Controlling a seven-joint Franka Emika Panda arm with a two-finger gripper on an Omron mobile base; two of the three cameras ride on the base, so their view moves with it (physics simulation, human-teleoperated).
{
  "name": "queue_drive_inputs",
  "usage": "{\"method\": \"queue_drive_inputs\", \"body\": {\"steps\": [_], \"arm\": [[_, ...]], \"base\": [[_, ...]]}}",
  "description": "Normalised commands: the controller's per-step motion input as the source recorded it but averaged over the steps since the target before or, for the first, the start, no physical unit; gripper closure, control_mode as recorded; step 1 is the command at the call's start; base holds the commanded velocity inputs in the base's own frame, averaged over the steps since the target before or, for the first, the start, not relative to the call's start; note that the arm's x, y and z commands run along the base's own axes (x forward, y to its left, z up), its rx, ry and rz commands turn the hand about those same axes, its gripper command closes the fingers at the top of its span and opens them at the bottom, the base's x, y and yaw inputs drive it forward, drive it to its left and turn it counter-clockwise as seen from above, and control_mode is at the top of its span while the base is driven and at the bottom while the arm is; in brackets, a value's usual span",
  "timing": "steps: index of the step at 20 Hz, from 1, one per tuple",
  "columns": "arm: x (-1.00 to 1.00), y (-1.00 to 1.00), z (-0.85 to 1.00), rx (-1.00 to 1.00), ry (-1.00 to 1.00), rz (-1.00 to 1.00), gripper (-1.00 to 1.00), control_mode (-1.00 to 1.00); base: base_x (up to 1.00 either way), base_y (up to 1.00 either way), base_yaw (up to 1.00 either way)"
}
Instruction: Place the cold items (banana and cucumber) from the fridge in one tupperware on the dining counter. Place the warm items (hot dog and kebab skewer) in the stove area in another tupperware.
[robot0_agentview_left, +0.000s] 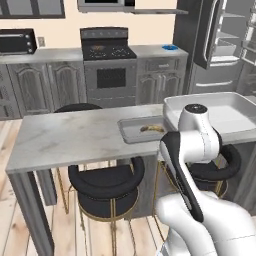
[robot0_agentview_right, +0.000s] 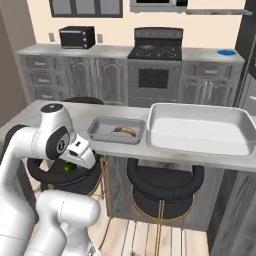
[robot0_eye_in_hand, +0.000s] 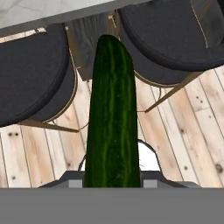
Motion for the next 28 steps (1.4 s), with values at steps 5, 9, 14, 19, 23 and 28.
{"method": "queue_drive_inputs", "body": {"steps": [5, 9, 14, 19, 23, 28], "arm": [[0.00, 0.00, 0.00, 0.00, 0.00, 0.00, 1.00, 1.00], [0.00, 0.00, 0.00, 0.00, 0.00, 0.00, 1.00, 1.00], [0.00, 0.00, 0.00, 0.00, 0.00, 0.00, 1.00, 1.00], [0.00, 0.00, 0.00, 0.00, 0.00, 0.00, 1.00, 1.00], [0.00, 0.00, 0.00, 0.00, 0.00, 0.00, 1.00, 1.00], [0.00, 0.00, 0.00, 0.00, 0.00, 0.00, 1.00, 1.00]], "base": [[0.50, -0.01, 0.00], [0.24, -0.21, 0.02], [0.16, -0.20, 0.01], [0.16, -0.26, 0.03], [0.11, -0.42, 0.06], [0.12, -0.33, 0.07]]}}
